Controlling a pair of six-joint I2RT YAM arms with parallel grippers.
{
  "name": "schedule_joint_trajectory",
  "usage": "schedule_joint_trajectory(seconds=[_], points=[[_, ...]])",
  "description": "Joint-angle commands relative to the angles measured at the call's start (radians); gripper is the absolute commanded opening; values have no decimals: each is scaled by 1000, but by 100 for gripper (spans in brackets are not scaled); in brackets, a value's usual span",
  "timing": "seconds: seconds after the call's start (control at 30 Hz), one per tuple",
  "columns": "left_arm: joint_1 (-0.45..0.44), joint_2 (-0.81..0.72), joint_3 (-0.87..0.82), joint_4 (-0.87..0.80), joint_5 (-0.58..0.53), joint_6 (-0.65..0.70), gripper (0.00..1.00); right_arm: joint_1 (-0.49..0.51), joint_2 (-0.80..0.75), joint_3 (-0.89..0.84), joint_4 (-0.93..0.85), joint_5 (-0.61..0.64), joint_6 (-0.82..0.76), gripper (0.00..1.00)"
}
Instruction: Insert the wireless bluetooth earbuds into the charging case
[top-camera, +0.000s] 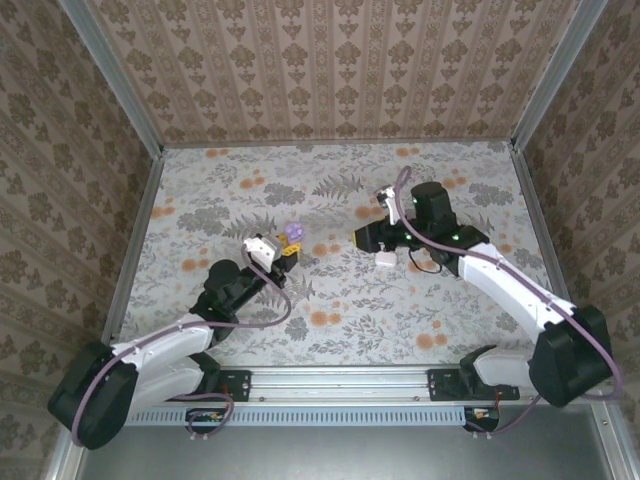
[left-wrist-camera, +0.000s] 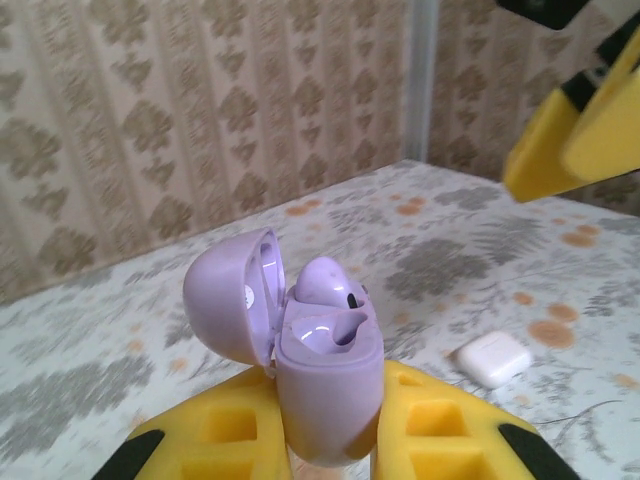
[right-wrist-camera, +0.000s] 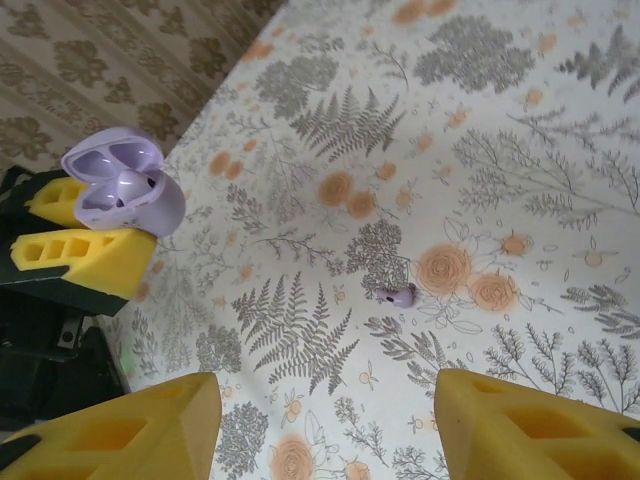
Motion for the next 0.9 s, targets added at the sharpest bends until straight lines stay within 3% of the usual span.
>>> schedule_joint_trajectory(seconds=[0.0,0.2,0.43,0.63,0.87], points=[[37,-52,2,-184,-89,-86,2,23,78,100,-140,66,157,57],[120,-97,35,-375,-144,-143,1,132,262,279,-314,207,277,59],[241,-93,22,-425,-121,-179,1,196,401,383,-377,316,492,57],[285,-103,4,-421,-81,-200,1,240,555,516,-465,314,638,56],[305,-110,-6,-439,-75,-197,1,294,727,674,-526,306,688,54]])
